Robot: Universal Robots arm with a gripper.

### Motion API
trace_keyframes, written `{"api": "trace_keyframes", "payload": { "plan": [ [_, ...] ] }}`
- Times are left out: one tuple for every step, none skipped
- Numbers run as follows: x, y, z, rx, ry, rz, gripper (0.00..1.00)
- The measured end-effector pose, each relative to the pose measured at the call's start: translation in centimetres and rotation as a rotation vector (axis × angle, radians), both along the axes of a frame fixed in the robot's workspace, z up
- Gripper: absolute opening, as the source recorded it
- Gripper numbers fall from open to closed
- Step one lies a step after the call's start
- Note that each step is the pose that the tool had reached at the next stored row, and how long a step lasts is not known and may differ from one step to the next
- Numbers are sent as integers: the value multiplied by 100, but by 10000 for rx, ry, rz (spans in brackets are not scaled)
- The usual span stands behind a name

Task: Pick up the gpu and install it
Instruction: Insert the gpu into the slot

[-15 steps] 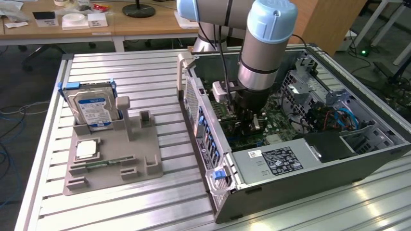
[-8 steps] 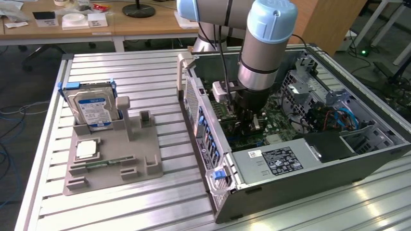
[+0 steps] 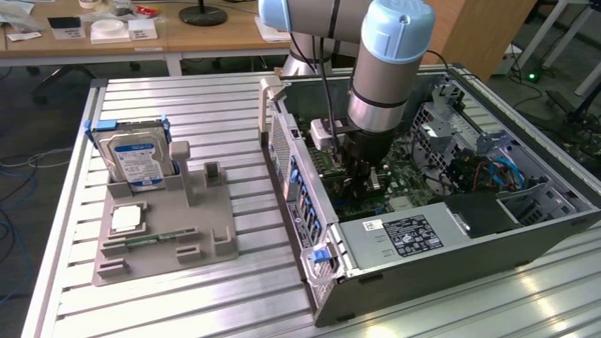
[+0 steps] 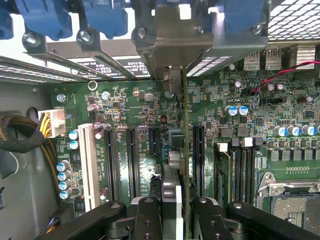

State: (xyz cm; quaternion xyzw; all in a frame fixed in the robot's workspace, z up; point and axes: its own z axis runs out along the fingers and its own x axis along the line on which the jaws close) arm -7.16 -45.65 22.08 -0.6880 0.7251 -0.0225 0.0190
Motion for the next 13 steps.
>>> {"api": "trace_keyframes", "payload": {
  "plan": [
    [0, 0, -3, -1, 0, 0, 28],
    [0, 0, -6, -4, 2, 0, 28],
    [0, -1, -9, -6, 3, 1, 28],
    [0, -1, -12, -7, 3, 0, 28],
    [-1, -1, -15, -7, 4, 0, 28],
    [0, -1, -18, -6, 3, 0, 28],
    [0, -1, -21, -4, 3, 0, 28],
    [0, 0, -23, -4, 3, 0, 28],
    [0, 0, -25, -6, 4, 0, 28],
    [0, 0, -32, 5, 0, 0, 28],
    [0, 1, -36, 12, -3, 0, 28],
    [1, 1, -35, 9, -2, 0, 28],
    [0, 1, -34, 6, -1, 0, 28]
  ]
}}
